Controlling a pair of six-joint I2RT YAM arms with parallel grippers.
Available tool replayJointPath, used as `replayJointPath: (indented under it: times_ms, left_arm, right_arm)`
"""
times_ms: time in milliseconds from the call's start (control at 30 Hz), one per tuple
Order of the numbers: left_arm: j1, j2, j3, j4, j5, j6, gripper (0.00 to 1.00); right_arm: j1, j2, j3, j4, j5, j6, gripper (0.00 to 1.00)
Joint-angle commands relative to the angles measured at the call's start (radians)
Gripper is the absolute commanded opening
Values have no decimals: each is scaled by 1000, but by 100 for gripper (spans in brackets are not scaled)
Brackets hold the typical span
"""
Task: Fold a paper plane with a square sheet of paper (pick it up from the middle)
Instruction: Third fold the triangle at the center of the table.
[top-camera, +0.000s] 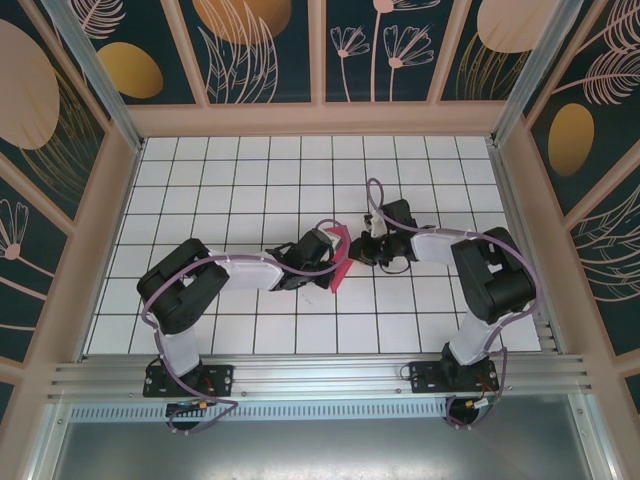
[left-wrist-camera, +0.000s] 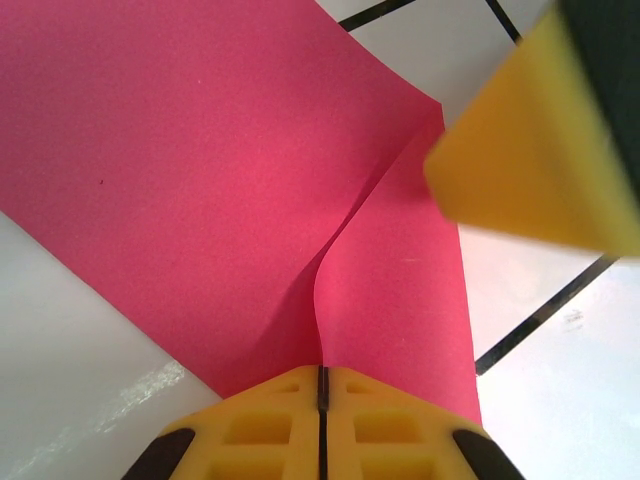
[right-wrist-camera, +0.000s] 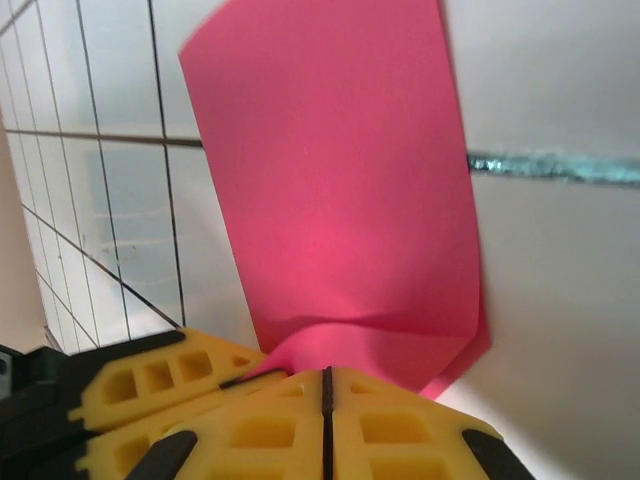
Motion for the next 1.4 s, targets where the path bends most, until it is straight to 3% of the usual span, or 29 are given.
replayJointPath:
  times_ms: [0, 233, 567, 933, 1367]
  left_arm:
    - [5, 0, -14, -48, -5, 11, 10]
    - [5, -3, -17, -49, -6, 10, 10]
    - [5, -8, -20, -47, -14, 9, 10]
    - [5, -3, -13, -50, -13, 15, 10]
    - [5, -7, -13, -50, -17, 19, 10]
  right_arm:
    - [21, 48, -19, 33, 16, 26, 10]
    - [26, 49, -12, -17, 69, 7, 8]
    - [64, -73, -68, 55, -18, 78, 9]
    - [80, 40, -114, 128, 23, 107, 9]
    - [100, -111, -160, 155, -26, 150, 10]
